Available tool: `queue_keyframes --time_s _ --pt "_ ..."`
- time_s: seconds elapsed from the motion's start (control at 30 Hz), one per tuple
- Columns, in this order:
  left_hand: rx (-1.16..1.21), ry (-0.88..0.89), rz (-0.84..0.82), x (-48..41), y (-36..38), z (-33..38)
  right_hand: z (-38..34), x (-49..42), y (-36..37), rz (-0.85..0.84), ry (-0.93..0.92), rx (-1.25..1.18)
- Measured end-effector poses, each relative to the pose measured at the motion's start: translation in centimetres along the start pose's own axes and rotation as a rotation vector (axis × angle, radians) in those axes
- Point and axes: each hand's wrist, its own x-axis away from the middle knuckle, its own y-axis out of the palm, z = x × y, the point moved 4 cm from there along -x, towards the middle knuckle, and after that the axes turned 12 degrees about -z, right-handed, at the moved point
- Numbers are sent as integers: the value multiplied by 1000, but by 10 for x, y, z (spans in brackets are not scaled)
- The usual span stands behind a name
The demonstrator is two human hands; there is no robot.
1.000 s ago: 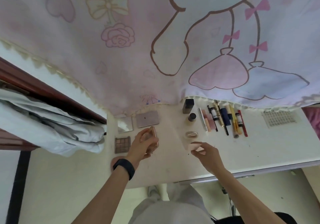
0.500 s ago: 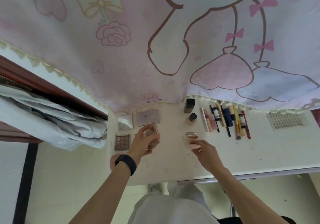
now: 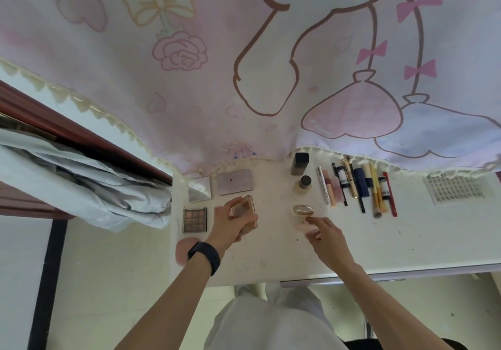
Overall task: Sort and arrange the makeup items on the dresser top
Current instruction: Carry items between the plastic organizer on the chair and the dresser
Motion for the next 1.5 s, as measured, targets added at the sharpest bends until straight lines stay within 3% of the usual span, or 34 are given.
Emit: queue_keyframes --time_s 0.2,0.3,0.57,0.77,0.9,1.0,1.17,1.5 --pt "-99 48 -31 4 7 -21 13 31 -3 57 231 -104" --pt "-213 85 -31 8 6 -38 3 51 14 -53 337 -290" --pt "-484 42 -42 27 -10 -74 -94 42 87 -351 195 -828" --pt "-557 64 -53 41 -49 -95 -115 16 121 -289 194 -605" --pt "-814 98 177 43 -99 -106 -126 -1 132 -286 175 -233" --pt "-1016 11 221 39 -125 -115 -139 -7 138 -257 192 -183" --pt "-1115 -105 140 36 -137 -125 -154 -5 142 -173 197 -124" --pt "-1166 -76 183 33 -141 -126 -167 4 152 -95 231 -48"
